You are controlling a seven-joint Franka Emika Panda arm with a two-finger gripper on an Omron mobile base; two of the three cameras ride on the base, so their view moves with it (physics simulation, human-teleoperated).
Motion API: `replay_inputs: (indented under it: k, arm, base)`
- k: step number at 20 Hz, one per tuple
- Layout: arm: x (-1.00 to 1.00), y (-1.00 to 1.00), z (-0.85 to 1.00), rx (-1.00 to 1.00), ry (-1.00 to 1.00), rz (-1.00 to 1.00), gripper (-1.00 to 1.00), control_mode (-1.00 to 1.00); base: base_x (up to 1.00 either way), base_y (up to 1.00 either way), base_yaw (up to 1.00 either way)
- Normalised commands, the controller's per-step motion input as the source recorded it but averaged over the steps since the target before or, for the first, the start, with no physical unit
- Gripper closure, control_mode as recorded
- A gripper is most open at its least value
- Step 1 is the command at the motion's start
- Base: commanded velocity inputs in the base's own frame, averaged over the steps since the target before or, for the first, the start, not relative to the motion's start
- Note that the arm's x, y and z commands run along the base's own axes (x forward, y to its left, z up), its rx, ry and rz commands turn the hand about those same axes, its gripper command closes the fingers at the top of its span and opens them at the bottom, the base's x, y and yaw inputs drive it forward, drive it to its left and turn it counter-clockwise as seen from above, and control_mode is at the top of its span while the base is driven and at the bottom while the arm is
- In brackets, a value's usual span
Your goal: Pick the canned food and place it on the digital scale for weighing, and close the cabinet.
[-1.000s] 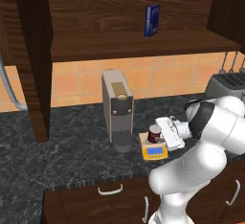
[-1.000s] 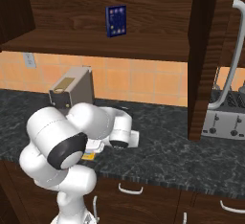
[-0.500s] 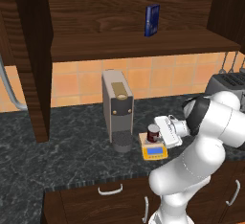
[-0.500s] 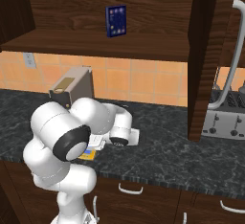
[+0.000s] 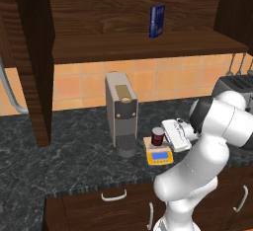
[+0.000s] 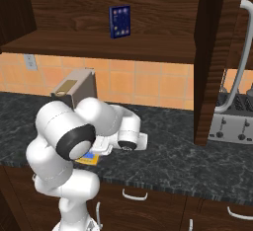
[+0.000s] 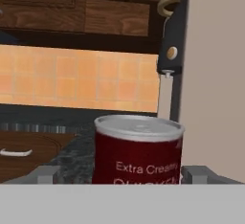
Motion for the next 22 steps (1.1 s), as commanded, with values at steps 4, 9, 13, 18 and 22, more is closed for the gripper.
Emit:
replay_inputs:
  k: [4,9,13,18,22]
  arm:
    - [-0.09,-0.39,0.01,0.0,-0.01,-0.05,-1.0,-1.0]
    - [-0.11,-0.28,0.06,0.01,-0.12,-0.15,-1.0,-1.0]
    - [-0.11,-0.34,0.09,0.03,-0.13,-0.12,-1.0,-1.0]
    - [-0.67,-0.37,0.72,0.22,-0.48,-0.11,-1.0,-1.0]
    - [-0.36,-0.79,1.0,0.31,-0.51,-0.06,-1.0,-1.0]
  base:
    - [0.0,0.0,0.0]
    - [0.0,0.0,0.0]
    - [0.0,0.0,0.0]
    - [0.0,0.0,0.0]
    - [0.0,0.0,0.0]
